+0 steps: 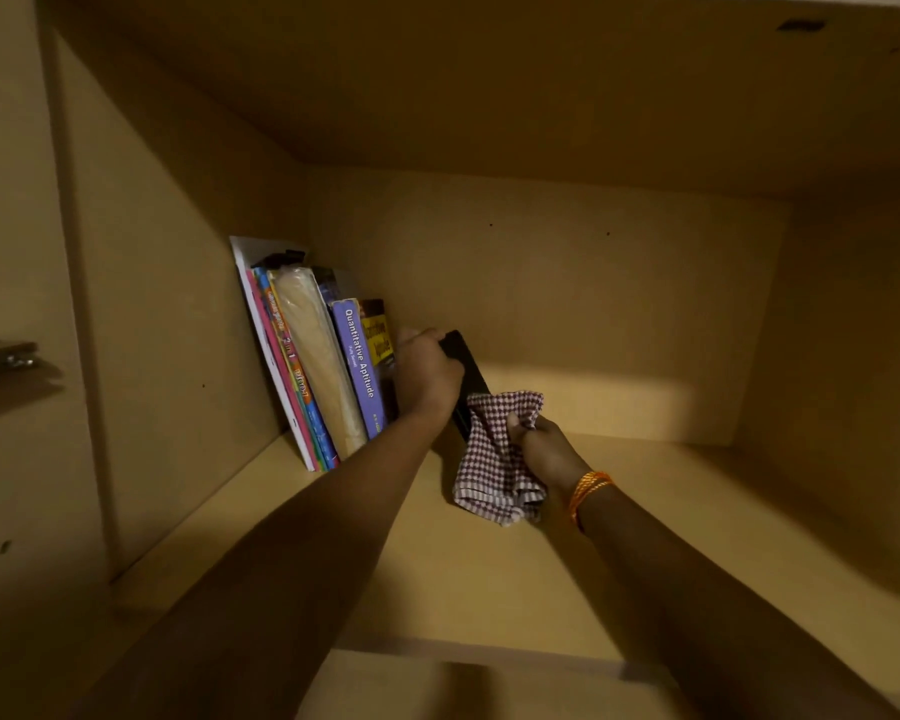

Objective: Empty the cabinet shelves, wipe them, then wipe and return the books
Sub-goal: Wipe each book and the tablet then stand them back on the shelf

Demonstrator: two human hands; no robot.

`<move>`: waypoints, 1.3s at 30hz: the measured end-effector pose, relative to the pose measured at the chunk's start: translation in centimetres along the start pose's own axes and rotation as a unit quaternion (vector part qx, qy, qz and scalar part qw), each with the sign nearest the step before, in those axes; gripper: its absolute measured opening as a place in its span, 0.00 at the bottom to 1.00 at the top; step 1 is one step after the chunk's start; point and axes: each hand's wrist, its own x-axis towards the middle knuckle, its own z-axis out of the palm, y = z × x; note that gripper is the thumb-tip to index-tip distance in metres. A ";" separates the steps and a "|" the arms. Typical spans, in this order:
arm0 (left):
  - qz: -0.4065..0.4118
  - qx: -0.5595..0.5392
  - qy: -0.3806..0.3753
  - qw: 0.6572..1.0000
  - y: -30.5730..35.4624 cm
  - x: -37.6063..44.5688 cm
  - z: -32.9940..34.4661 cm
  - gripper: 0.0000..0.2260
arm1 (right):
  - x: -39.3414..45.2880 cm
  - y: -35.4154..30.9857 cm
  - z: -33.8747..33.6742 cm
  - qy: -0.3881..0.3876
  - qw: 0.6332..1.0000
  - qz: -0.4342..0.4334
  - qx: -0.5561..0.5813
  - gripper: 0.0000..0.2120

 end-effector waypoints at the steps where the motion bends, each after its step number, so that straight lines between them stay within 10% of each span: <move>1: 0.029 0.021 -0.005 0.999 0.1 0.3 -0.5 0.20 | -0.2 -0.4 0.7 -0.011 1.000 0.006 0.026 0.14; 16: 0.170 0.249 -0.007 0.954 -2.9 1.3 -5.8 0.24 | 1.7 -1.4 8.6 -0.101 0.966 0.087 0.220 0.17; 39: 0.146 0.195 -0.003 0.970 -5.5 -0.1 -5.9 0.32 | 2.3 -0.7 5.6 -0.133 0.966 0.067 0.210 0.19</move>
